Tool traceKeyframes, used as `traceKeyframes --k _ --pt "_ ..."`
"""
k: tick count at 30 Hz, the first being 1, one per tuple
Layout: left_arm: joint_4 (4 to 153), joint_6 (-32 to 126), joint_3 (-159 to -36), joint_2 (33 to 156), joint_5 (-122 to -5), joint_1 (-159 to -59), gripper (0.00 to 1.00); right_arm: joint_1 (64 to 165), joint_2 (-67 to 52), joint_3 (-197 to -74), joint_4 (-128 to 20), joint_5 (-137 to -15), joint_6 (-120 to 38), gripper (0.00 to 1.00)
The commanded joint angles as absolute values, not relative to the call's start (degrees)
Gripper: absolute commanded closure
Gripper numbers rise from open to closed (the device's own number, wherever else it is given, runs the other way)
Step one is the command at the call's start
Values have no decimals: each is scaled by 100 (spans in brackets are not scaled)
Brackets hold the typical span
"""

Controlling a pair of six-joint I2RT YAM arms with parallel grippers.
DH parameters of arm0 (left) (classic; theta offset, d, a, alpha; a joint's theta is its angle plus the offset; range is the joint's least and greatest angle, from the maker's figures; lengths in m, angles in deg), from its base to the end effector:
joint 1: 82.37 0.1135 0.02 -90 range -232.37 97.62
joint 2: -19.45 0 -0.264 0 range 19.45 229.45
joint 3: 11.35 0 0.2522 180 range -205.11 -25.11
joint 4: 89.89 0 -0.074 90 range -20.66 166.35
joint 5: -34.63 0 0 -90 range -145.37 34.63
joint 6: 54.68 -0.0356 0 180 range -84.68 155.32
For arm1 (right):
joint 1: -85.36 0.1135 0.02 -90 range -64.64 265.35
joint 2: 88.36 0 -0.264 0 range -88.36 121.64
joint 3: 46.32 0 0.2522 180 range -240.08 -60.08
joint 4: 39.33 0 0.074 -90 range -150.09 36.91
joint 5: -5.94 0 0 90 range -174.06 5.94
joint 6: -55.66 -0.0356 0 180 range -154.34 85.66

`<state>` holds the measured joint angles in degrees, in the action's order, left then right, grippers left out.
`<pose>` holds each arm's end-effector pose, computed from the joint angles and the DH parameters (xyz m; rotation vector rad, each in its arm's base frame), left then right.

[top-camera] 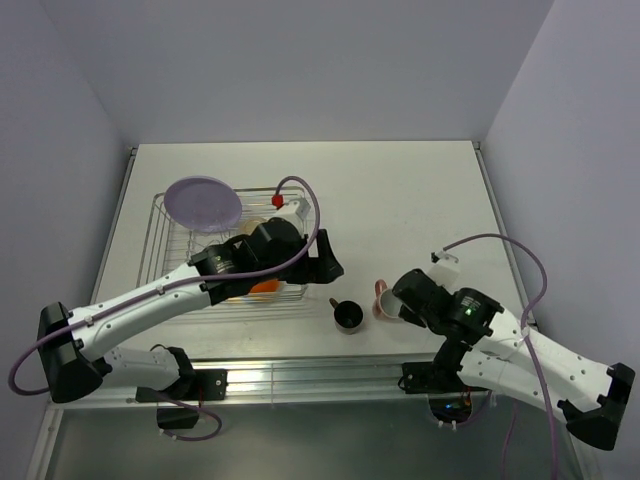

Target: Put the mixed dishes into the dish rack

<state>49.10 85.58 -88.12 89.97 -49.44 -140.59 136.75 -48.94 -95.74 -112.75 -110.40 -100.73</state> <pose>0.1467 -0.2297 0.3275 0.0991 2.3386 -0.9226 0.0821 0.0775 0.2302 0.4649 2.4690 0.2040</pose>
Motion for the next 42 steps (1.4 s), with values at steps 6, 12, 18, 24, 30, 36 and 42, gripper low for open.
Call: traceKeyframes --k 6,12,18,24,30,36,42 --pt "4972 8314 -9691 9659 -5036 -14539 11 13739 -4574 -10946 -11479 -11692 -9737 100" --pt "4348 8314 -10561 10407 -4351 -15084 17 14036 -3923 -11685 -11620 -11886 -9692 100" --pt "4295 8436 -10747 10619 -4228 -15234 21 14432 -3501 -12081 -11954 -12281 -10025 100" --pt "4198 8560 -10659 10646 -4043 -15234 23 14740 -3501 -12353 -12121 -12439 -10193 100" --pt "4049 8621 -10782 10795 -3885 -15234 34 15241 -3211 -12766 -12472 -12738 -10587 100" --pt "4075 8692 -10764 10795 -3806 -15234 68 15715 -2755 -13100 -12868 -13028 -11018 100" --pt "4083 8727 -10668 10752 -3823 -15225 100 15883 -2832 -13136 -12807 -13116 -10993 97"
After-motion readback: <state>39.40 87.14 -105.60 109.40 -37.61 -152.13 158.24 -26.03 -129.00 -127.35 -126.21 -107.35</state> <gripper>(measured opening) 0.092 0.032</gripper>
